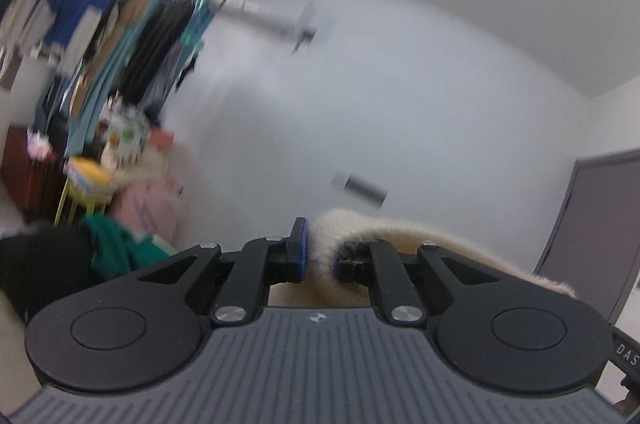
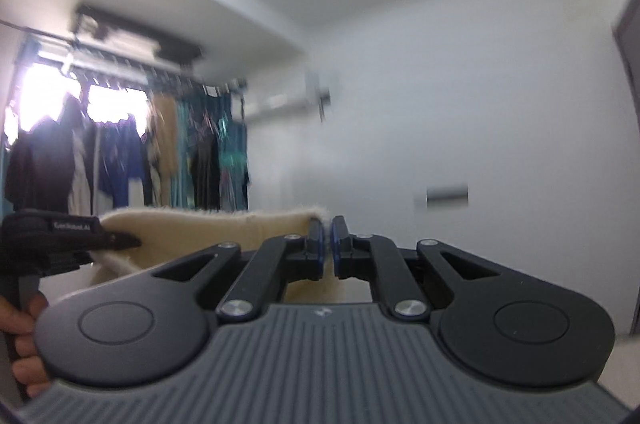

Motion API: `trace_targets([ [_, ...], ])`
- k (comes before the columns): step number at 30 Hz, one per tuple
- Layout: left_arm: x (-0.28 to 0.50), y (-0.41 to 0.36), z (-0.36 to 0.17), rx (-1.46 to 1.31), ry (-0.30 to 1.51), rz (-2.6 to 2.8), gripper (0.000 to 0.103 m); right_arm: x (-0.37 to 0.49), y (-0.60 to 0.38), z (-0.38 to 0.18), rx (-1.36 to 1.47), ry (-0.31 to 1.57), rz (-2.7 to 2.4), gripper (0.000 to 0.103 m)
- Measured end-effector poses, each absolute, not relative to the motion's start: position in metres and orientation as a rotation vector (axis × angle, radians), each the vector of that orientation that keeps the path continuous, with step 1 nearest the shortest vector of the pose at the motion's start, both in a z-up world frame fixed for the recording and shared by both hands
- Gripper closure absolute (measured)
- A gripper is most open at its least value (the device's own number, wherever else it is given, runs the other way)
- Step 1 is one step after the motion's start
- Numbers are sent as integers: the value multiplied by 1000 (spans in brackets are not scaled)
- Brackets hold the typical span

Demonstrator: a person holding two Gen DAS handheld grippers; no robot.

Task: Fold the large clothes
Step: 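Raise the sweater high with both tools and shake it out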

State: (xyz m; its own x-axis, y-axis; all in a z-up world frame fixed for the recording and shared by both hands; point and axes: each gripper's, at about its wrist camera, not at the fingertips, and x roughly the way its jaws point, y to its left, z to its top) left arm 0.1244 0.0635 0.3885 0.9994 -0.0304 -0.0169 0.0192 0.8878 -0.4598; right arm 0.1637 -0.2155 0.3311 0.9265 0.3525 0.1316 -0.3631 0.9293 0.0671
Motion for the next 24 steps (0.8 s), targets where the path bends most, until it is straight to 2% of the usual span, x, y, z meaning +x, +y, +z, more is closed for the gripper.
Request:
trace_targets([
  [7, 290, 66, 248, -458, 250, -9, 89, 319, -220, 226, 146, 130, 278, 97],
  [15, 490, 91, 54, -513, 483, 59, 89, 483, -207, 96, 72, 189, 114, 97],
  [20, 564, 114, -53, -545, 615, 64, 89, 563, -213, 15, 148, 422, 86, 97],
  [24, 602, 129, -112, -534, 733, 67, 89, 594, -196, -47, 133, 581, 95, 97],
])
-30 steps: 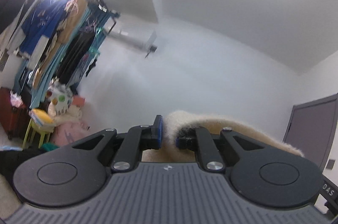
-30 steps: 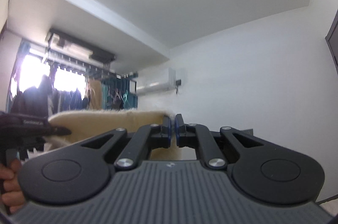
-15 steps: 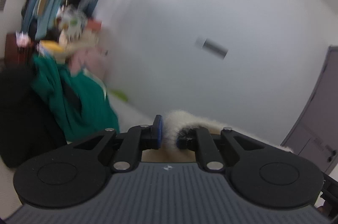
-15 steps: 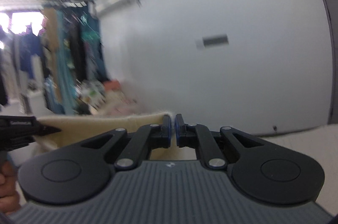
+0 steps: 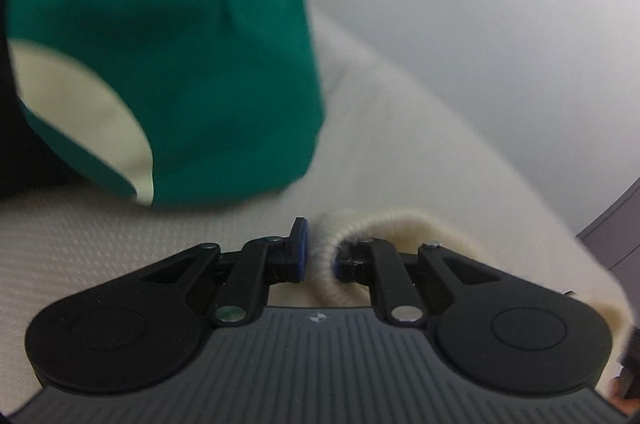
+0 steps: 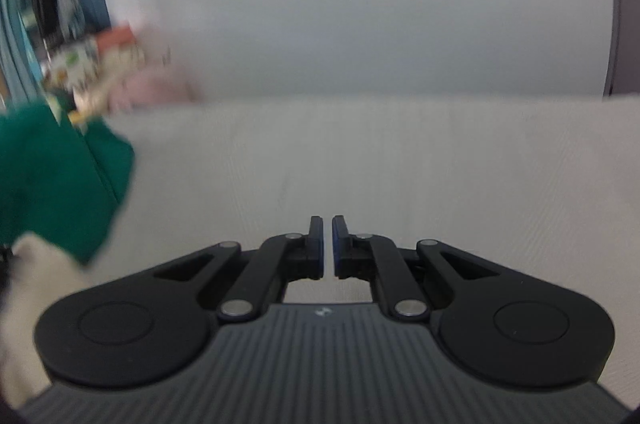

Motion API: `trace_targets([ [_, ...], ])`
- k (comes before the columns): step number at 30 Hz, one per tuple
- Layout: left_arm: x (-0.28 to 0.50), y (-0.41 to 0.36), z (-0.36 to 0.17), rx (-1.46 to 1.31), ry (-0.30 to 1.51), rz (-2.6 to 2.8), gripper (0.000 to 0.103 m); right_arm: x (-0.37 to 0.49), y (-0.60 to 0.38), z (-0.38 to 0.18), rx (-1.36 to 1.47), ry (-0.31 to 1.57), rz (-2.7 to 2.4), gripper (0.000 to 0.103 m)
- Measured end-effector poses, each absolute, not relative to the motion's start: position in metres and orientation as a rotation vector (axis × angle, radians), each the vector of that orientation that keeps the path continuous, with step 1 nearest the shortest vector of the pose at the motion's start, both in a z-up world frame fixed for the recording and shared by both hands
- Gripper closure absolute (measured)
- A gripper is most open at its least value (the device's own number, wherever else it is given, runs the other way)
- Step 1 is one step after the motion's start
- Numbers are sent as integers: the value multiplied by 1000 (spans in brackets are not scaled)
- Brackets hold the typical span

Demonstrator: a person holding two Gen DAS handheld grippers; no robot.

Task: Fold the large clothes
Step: 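Lower the sweater onto the bed with both tools and open them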

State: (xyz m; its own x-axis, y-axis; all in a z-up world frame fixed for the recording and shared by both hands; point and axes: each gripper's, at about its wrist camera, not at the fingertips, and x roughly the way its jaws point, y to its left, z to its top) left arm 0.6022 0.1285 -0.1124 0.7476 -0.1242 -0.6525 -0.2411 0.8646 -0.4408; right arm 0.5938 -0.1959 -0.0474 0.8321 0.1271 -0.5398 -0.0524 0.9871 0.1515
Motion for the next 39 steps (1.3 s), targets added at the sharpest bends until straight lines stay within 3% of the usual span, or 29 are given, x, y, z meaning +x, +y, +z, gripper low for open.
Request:
trace_targets([
  [3, 624, 134, -145, -509, 817, 29, 88, 605, -183, -76, 145, 650, 109, 97],
  [8, 631, 129, -149, -450, 827, 4, 83, 606, -163, -89, 124, 685, 119, 97],
  [10, 634, 128, -145, -426, 843, 5, 66, 601, -156, -82, 113, 681, 120, 97],
  [12, 633, 130, -140, -419, 847, -12, 29, 596, -156, -75, 103, 677, 125, 97],
  [14, 627, 130, -129, -412, 815, -60, 24, 590, -161, -67, 99, 668, 134, 97],
  [25, 522, 121, -49, -297, 679, -115, 20, 482, -162, 11, 92, 564, 220, 97],
  [39, 266, 49, 21, -194, 588, -111, 20, 292, -168, 68, 110, 511, 335, 96],
])
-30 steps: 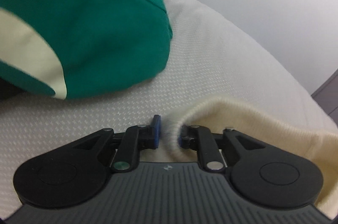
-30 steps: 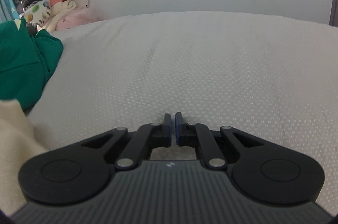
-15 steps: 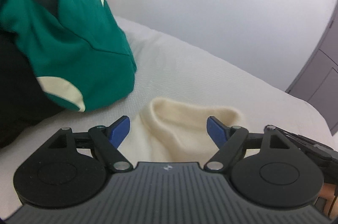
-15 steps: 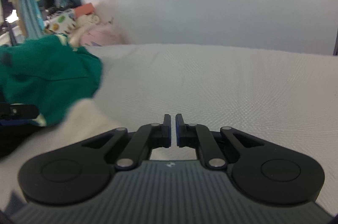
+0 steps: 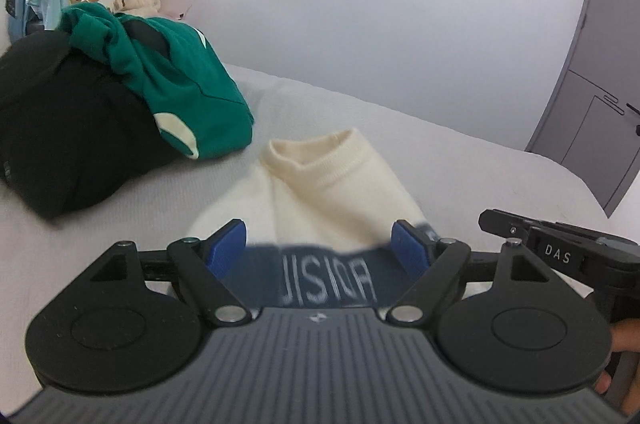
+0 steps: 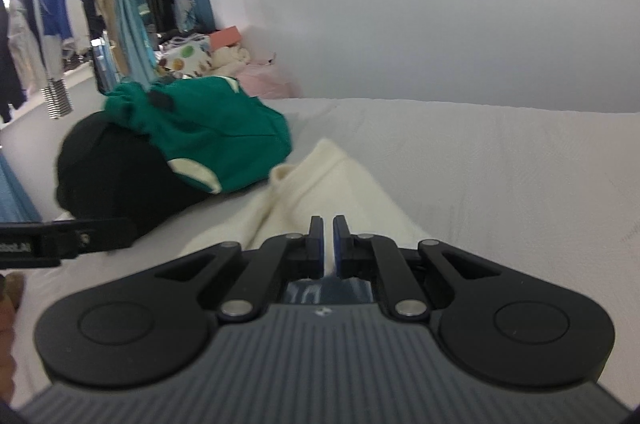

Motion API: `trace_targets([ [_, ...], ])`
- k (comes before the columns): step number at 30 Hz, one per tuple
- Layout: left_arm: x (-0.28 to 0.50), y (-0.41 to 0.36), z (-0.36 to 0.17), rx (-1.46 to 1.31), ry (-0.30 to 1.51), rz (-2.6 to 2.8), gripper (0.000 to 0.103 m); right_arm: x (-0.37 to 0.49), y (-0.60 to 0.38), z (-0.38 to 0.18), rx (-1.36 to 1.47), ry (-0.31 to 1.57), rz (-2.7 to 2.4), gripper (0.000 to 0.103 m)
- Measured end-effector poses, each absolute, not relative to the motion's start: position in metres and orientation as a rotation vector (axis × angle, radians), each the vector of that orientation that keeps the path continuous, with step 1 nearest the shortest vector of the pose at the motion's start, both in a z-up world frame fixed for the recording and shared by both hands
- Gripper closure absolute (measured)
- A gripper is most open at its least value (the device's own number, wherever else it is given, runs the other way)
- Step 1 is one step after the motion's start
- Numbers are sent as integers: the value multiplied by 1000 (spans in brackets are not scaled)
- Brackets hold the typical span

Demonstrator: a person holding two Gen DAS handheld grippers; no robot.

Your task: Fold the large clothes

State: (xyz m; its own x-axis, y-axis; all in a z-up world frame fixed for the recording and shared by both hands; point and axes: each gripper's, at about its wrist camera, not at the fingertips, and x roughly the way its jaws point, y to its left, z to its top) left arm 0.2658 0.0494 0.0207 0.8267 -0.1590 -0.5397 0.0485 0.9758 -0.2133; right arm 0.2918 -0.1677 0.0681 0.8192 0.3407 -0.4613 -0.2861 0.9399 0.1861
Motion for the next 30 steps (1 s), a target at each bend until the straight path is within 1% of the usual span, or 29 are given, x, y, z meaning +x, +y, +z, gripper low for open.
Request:
trace_targets([
  [1, 244, 43, 29, -194, 579, -106, 20, 280, -168, 70, 107, 514, 338, 96],
  [6, 184, 35, 35, -197, 538, -103, 20, 236, -167, 77, 98, 505, 356, 95],
  [12, 146, 24, 20, -193, 522, -106, 20, 201, -174, 65, 80, 474, 371, 95],
  [19, 161, 21, -33, -247, 542, -101, 20, 197, -180, 27, 52, 516, 399, 95],
  [27, 187, 28, -78, -278, 597, -93, 20, 239, -194, -8, 131, 603, 328, 92],
  [28, 190, 30, -81, -286, 605, -97, 20, 244, -196, -12, 135, 613, 311, 80],
  [29, 194, 32, -86, -299, 613, -99, 20, 251, -198, -17, 146, 622, 297, 59],
  [30, 198, 34, -90, -313, 620, -101, 20, 256, -201, -21, 166, 630, 287, 50],
])
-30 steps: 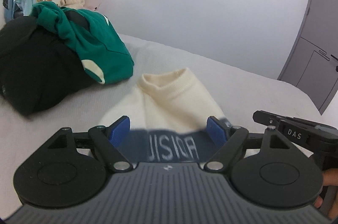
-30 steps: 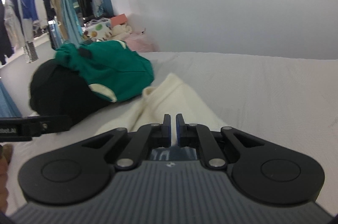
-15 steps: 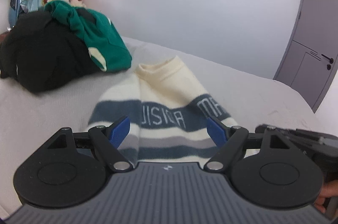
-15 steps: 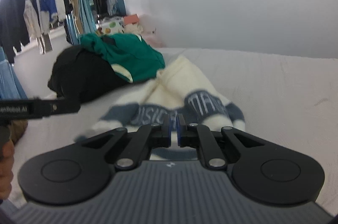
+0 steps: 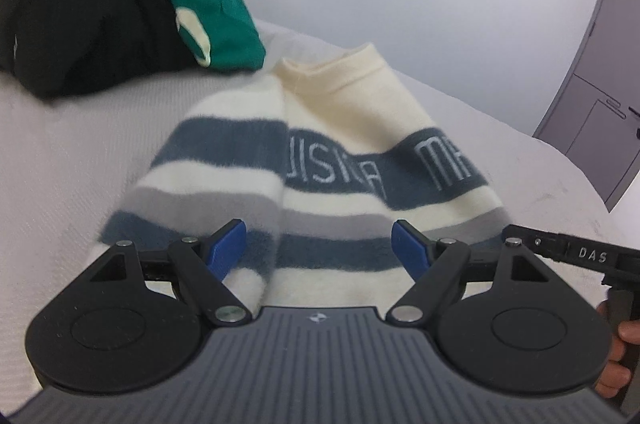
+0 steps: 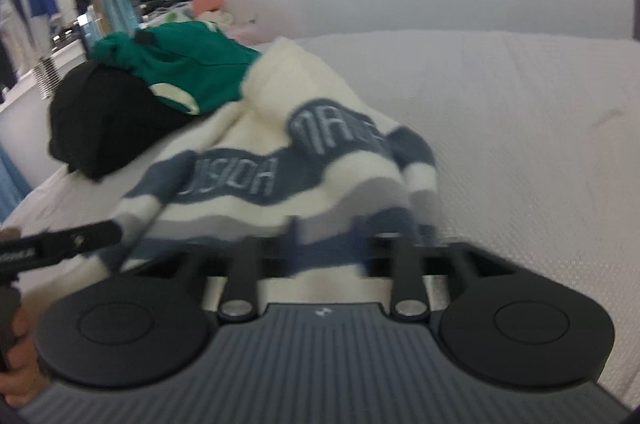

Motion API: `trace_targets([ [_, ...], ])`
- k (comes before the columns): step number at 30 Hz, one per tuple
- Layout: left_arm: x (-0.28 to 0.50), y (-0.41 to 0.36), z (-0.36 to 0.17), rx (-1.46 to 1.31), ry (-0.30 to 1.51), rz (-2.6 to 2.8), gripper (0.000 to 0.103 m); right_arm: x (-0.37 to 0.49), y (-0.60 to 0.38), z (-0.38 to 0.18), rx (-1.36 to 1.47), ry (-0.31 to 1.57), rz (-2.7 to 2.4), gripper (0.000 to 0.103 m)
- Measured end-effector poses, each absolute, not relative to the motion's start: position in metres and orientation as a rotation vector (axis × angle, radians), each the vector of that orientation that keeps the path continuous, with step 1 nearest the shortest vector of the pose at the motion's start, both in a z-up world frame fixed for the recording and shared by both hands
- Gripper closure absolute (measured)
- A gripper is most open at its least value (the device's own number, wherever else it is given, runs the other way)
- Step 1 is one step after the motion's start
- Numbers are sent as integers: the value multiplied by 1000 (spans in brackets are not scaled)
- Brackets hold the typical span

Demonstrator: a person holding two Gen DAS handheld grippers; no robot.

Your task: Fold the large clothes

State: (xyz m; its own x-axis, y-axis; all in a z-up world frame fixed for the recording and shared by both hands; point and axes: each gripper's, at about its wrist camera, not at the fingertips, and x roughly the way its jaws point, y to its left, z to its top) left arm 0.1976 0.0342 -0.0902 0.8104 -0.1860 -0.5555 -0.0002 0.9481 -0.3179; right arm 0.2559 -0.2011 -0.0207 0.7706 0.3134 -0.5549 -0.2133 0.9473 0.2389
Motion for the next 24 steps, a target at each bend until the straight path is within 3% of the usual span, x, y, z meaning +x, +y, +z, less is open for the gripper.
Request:
trace_targets([
  [1, 201, 36, -93, -325, 627, -103, 20, 262, -205, -24, 189, 636, 281, 40],
  [14, 226, 49, -123, -369, 691, -82, 20, 308, -241, -43, 370, 578, 163, 42],
  [18, 227, 51, -124, -378, 690, -78, 20, 322, -264, -58, 487, 653, 96, 41],
  [22, 225, 50, -124, -381, 689, -69, 20, 329, -273, -75, 556, 739, 79, 55],
  [24, 224, 51, -123, -382, 690, -65, 20, 329, -269, -77, 553, 759, 120, 56],
])
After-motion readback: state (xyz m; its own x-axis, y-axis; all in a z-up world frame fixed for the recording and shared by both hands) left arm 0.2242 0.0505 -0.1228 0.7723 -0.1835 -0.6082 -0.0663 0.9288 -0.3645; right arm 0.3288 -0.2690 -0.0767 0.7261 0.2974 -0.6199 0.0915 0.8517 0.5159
